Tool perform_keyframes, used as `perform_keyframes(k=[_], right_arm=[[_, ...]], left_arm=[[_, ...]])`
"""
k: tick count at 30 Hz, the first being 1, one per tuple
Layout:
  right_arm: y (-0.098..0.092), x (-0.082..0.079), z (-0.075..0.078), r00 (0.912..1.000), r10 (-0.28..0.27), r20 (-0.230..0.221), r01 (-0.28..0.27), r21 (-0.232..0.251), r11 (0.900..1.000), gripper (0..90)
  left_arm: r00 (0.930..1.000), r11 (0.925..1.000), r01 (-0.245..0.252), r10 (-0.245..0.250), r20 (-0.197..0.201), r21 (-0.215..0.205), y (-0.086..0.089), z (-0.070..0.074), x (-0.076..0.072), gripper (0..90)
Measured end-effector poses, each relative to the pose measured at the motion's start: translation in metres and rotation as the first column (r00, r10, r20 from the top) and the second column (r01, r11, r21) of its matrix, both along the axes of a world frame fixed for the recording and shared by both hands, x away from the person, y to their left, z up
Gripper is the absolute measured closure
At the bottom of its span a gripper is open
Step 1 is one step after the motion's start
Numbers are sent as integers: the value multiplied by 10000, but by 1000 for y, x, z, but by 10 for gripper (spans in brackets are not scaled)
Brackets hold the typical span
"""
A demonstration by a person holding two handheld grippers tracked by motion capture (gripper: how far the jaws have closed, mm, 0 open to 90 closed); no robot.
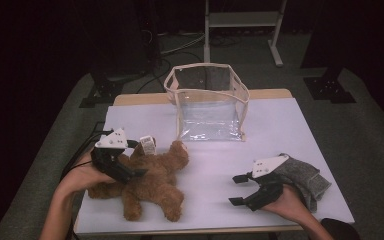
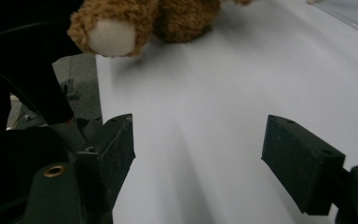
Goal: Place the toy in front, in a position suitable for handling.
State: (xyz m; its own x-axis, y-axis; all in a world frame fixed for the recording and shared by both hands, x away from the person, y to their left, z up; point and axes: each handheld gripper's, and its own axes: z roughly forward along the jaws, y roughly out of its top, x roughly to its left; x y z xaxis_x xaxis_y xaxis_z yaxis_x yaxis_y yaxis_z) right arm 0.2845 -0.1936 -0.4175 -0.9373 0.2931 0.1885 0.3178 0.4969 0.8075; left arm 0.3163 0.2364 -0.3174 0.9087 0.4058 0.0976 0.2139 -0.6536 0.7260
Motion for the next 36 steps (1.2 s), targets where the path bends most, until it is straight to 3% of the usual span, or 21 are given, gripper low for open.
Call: perform_keyframes(k=[6,10,14,16,17,20,26,31,36], right_arm=[[29,-1,5,9973,712,149,-710,-145,9974,235],[52,1,10,9931,1167,100,-1167,8,9932,230],[81,2,17,9852,1712,83,-1712,70,9852,226],[104,3,21,9785,2061,31,-2061,40,9785,225],[104,3,21,9785,2061,31,-2061,40,9785,225],[132,5,20,9731,2294,-186,-2294,39,9733,225],[155,12,9,9731,2209,-652,-2228,-237,9746,230],[163,18,-5,9613,2421,-1313,-2543,-854,9634,421],[162,19,-14,9557,2631,-1317,-2775,-1065,9548,573]], left_arm=[[9999,10000,1,0,-163,75,0,-3,7,58],[9997,9998,56,-51,-245,184,0,-6,12,59],[9995,9999,17,-12,-305,162,2,-8,15,59],[9996,9998,0,5,-292,174,3,-8,17,59],[9995,9999,-34,38,-306,138,3,-8,17,59],[9995,9998,-51,56,-298,187,4,-8,19,59],[9990,9994,-201,212,-384,292,7,-11,23,59],[9981,9989,-384,395,-462,251,10,-16,30,59],[9963,9972,-657,676,-537,366,11,-21,39,59]])
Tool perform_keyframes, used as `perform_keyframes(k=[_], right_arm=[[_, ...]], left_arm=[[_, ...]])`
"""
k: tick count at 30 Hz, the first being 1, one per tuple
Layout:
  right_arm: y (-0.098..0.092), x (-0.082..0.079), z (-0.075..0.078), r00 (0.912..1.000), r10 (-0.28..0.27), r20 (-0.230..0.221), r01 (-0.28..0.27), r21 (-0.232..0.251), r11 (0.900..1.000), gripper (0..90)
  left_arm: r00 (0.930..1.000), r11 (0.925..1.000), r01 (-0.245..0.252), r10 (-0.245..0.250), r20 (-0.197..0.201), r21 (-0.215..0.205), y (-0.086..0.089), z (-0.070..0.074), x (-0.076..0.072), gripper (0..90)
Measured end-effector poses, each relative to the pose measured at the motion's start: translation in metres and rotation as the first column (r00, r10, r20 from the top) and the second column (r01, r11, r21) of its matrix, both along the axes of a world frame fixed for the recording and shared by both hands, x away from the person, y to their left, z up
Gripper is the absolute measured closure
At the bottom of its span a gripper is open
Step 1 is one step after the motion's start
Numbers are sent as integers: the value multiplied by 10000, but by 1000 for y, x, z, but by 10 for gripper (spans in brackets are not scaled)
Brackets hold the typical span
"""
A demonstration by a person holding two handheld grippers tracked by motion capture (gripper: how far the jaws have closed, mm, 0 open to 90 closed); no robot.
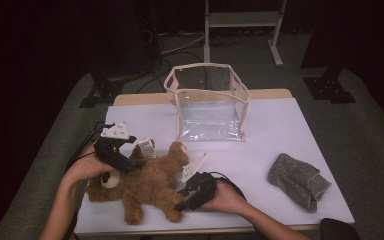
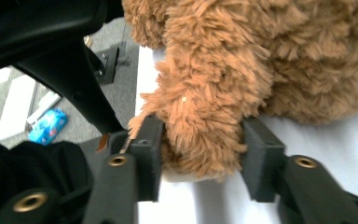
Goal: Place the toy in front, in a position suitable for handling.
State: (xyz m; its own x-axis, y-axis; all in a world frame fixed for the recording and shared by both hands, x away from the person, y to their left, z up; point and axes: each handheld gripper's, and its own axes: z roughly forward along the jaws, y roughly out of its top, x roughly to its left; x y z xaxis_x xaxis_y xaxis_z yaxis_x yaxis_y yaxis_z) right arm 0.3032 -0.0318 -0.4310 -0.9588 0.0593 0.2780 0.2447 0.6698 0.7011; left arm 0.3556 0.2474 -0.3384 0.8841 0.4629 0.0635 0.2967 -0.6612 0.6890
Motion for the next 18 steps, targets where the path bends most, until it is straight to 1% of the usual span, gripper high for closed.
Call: perform_keyframes(k=[2,3,5,6,8,9,10,11,12,14,15,16,18], right_arm=[[0,0,-1,9998,127,136,-127,1,9999,609],[0,0,-1,9998,127,136,-127,1,9999,609],[0,0,0,9996,175,208,-174,-25,9998,620],[0,0,-1,9996,199,199,-198,-6,9998,629],[-1,0,-1,9995,215,210,-215,7,9998,631],[-1,0,-1,9995,218,217,-218,29,9998,633],[-1,1,-1,9995,222,212,-223,44,9997,633],[-1,1,-1,9995,232,230,-234,64,9997,633],[-1,0,-1,9995,217,235,-219,91,9997,633],[-1,0,-2,9994,236,241,-239,115,9996,634],[-1,0,-2,9993,253,258,-256,128,9996,638],[-2,0,-1,9993,258,256,-262,150,9995,645],[-2,0,-1,9993,285,260,-289,174,9994,660]], left_arm=[[9999,9999,-110,110,-69,-4,0,-1,3,75],[9999,9999,-104,104,-94,59,0,-2,6,75],[9995,9999,-151,153,-289,83,-1,-4,9,109],[9993,9997,-173,178,-343,153,-1,-5,11,142],[9986,9994,-262,272,-464,219,-3,-7,14,158],[9985,9994,-289,298,-468,208,-3,-7,16,216],[9979,9990,-365,378,-521,259,-4,-8,17,254],[9968,9983,-503,521,-600,310,-4,-9,18,332],[9968,9979,-477,505,-627,448,-5,-9,20,402],[9978,9985,-225,256,-616,508,-7,-13,20,545],[9977,9981,-243,278,-620,561,-8,-13,20,603],[9979,9979,-211,248,-598,611,-10,-14,19,643],[9982,9973,-230,268,-541,696,-11,-14,19,683]])
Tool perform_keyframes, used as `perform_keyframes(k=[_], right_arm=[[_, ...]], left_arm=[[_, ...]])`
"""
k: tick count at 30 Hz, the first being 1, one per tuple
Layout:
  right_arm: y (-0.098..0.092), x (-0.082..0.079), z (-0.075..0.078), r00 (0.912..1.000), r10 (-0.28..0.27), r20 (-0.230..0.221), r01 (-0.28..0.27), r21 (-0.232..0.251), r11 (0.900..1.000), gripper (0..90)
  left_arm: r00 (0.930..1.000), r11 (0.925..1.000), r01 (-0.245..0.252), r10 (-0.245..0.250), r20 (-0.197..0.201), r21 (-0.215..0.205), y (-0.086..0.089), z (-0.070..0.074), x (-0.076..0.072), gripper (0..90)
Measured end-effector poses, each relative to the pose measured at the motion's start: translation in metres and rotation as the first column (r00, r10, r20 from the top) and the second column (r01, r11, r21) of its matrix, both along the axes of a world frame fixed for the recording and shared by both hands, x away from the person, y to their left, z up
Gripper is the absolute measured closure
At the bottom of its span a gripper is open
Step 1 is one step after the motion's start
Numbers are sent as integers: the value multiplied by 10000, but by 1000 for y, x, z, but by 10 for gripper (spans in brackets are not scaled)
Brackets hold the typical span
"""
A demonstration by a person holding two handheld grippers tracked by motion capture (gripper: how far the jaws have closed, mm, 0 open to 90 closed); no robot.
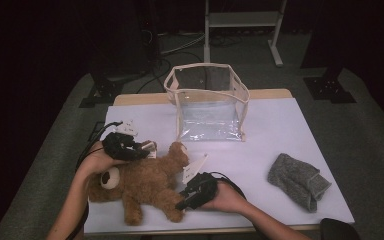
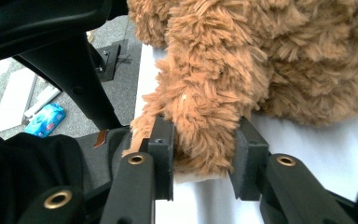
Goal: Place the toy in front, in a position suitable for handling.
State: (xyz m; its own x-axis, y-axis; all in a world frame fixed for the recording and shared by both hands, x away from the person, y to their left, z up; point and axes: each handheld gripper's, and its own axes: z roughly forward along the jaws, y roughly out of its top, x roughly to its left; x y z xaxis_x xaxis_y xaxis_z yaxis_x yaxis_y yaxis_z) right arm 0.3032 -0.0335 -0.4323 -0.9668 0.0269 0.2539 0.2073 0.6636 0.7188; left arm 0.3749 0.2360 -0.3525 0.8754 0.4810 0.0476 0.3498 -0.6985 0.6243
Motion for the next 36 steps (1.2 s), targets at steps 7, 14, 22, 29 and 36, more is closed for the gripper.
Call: perform_keyframes(k=[7,14,22,29,36], right_arm=[[-6,4,8,9998,122,-175,-115,386,9992,726],[-12,5,19,9997,180,-193,-168,583,9982,740],[-58,-4,65,9993,385,9,-383,1170,9924,740],[-109,-17,82,9998,181,96,-191,1190,9927,739],[-179,-25,74,9968,-782,-154,791,718,9943,738]], left_arm=[[9996,10000,-28,26,296,59,-1,7,-5,715],[9970,9996,-157,174,758,-218,1,30,-13,720],[9873,9978,562,-502,1506,-356,-28,71,-30,720],[9659,9811,1931,-1873,1789,-152,-84,88,-35,718],[9458,9552,2953,-2895,1470,-190,-145,75,-22,717]])
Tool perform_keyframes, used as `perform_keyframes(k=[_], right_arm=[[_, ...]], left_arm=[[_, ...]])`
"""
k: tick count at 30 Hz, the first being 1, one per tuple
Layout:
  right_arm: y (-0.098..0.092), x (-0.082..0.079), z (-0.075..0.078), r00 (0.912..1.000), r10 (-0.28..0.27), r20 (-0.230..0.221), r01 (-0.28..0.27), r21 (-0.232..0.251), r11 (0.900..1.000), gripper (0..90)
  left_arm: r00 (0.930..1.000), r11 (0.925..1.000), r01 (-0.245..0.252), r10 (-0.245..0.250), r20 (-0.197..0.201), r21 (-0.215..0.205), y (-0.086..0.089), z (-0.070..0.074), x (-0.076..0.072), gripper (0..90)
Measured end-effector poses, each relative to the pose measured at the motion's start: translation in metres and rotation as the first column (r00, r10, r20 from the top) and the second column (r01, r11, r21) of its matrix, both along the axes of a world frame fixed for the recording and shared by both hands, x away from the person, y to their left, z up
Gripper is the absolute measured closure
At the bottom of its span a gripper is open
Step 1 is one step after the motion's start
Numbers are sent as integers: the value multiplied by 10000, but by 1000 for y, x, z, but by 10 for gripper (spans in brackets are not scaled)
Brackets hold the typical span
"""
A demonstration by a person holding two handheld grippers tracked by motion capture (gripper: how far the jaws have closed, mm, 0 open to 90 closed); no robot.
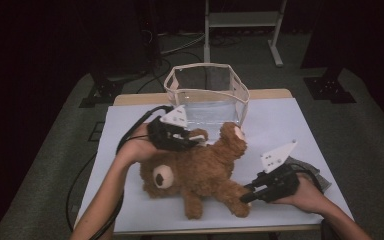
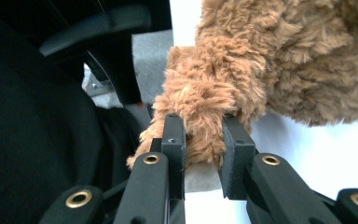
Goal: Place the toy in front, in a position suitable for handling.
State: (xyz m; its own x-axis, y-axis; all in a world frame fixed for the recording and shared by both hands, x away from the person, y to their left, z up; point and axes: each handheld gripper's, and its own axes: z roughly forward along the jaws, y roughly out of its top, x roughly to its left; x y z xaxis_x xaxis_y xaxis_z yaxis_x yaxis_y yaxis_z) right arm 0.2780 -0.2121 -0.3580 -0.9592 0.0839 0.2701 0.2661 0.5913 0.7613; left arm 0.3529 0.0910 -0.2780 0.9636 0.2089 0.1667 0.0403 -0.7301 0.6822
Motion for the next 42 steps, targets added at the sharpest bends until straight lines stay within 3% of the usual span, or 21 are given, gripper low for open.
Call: perform_keyframes(k=[4,8,10,14,17,19,21,24,28,29,32,36,42], right_arm=[[-32,-1,-22,9975,-521,-479,503,-372,9980,737],[-53,-1,-46,9901,-1034,-953,977,-629,9932,734],[-61,0,-56,9862,-1284,-1045,1208,-754,9898,733],[-65,3,-66,9807,-1610,-1109,1523,-827,9849,700],[-64,3,-63,9814,-1644,-993,1550,-961,9832,578],[-61,1,-56,9795,-1933,-567,1872,-981,9774,459],[-56,-2,-46,9749,-2226,-21,2221,-585,9733,408],[-40,-1,-36,9717,-2297,555,2309,-158,9729,360],[-8,7,-38,9586,-2345,1617,2469,-610,9671,332],[0,8,-39,9493,-2409,2018,2597,-720,9630,325],[3,14,-39,9335,-2580,2491,2861,-834,9546,319],[-1,25,-41,9347,-2753,2248,3010,-885,9495,316],[-1,34,-44,9366,-2731,2193,3017,-1092,9471,307]], left_arm=[[9969,9984,551,-541,-576,160,-38,-25,13,715],[9907,9964,835,-812,-1092,172,-60,-46,25,708],[9899,9950,940,-897,-1094,347,-69,-53,29,703],[9898,9948,972,-935,-1071,303,-72,-57,33,674],[9913,9961,863,-838,-1019,202,-69,-57,34,633],[9899,9959,904,-891,-1107,67,-64,-57,34,588],[9899,9961,884,-887,-1103,-74,-60,-56,33,523],[9917,9957,897,-913,-907,-211,-52,-52,29,446],[9944,9964,809,-824,-659,-252,-33,-49,18,355],[9947,9964,790,-809,-632,-323,-27,-50,15,333],[9967,9972,619,-640,-509,-408,-8,-53,9,278],[9984,9977,355,-379,-422,-579,18,-61,2,235],[9992,9972,297,-316,-261,-680,37,-79,-8,194]])
